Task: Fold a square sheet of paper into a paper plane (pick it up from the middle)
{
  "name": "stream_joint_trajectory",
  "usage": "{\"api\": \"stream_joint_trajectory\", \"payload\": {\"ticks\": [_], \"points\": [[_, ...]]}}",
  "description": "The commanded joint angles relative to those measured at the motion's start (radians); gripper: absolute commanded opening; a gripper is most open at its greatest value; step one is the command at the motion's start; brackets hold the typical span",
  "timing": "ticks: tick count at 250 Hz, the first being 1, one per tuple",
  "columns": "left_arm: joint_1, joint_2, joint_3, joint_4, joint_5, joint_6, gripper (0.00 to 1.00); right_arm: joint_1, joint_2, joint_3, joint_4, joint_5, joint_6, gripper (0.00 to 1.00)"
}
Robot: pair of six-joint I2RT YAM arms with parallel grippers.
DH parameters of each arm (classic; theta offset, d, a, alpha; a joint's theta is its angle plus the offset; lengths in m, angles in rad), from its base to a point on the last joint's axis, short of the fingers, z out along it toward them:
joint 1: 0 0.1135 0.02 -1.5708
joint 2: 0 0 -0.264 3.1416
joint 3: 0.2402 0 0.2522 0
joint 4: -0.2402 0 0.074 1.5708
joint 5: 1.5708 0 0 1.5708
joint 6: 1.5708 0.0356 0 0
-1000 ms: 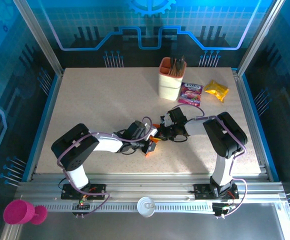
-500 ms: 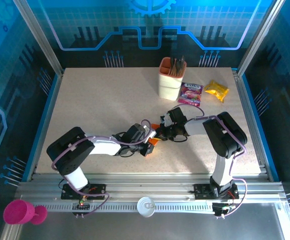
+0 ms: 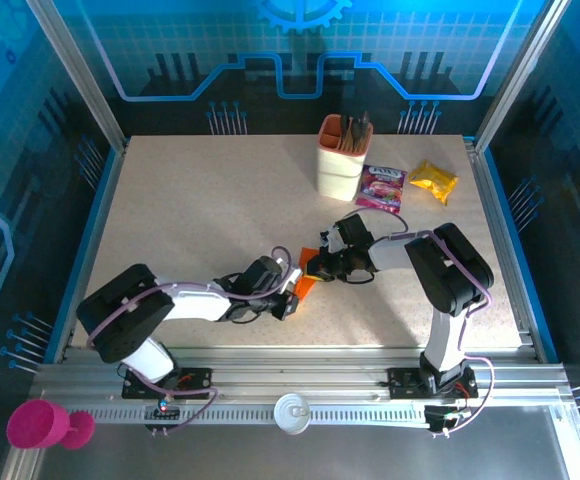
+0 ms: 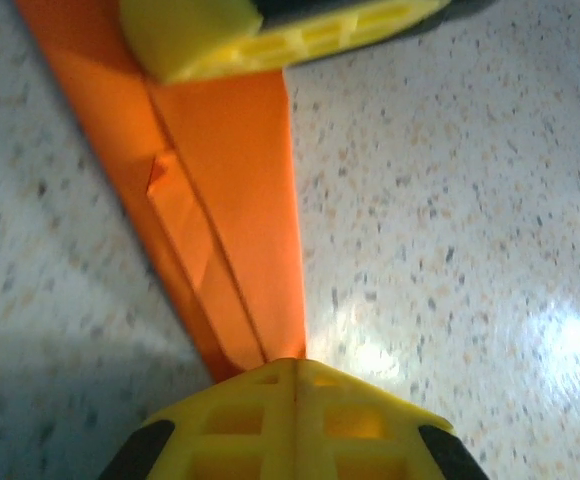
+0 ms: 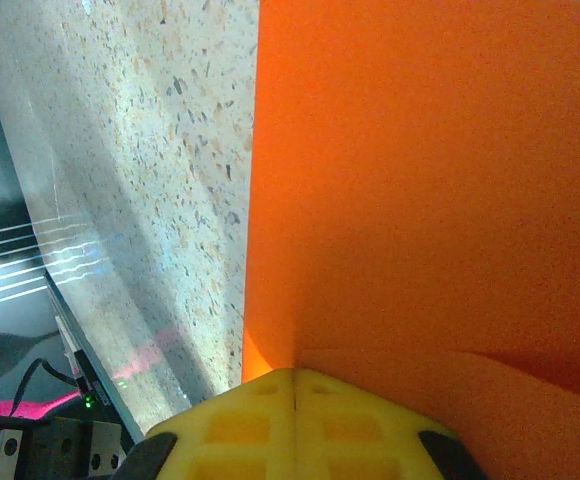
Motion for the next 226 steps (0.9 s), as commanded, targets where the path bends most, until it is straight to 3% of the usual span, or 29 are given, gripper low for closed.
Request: {"api": "stream_joint_trajectory", "payload": {"ticks": [1,38,89,157,226], "points": [[-0.010,-0.093,-0.018,-0.076,0.030,-0.040,0.00,0.021,0.144,-0.074,-0.206,0.224,-0.005,0.00],[-0.011,-0.116,0.058,-0.098,0.093,-0.011,0.00,0.021,0.149,-0.077,-0.204,0.225,-0.005,0.00],[-0.010,0.005,0.165,-0.095,0.174,0.026,0.00,0.021,0.159,-0.072,-0.205,0.226,-0.004,0.00],[-0.004,0.126,0.206,-0.104,0.161,0.063,0.00,0.021,0.164,-0.074,-0.202,0.226,-0.004,0.00],[0.004,0.100,0.131,-0.107,0.116,0.043,0.00,0.020,0.176,-0.075,-0.203,0.232,-0.007,0.00]]}}
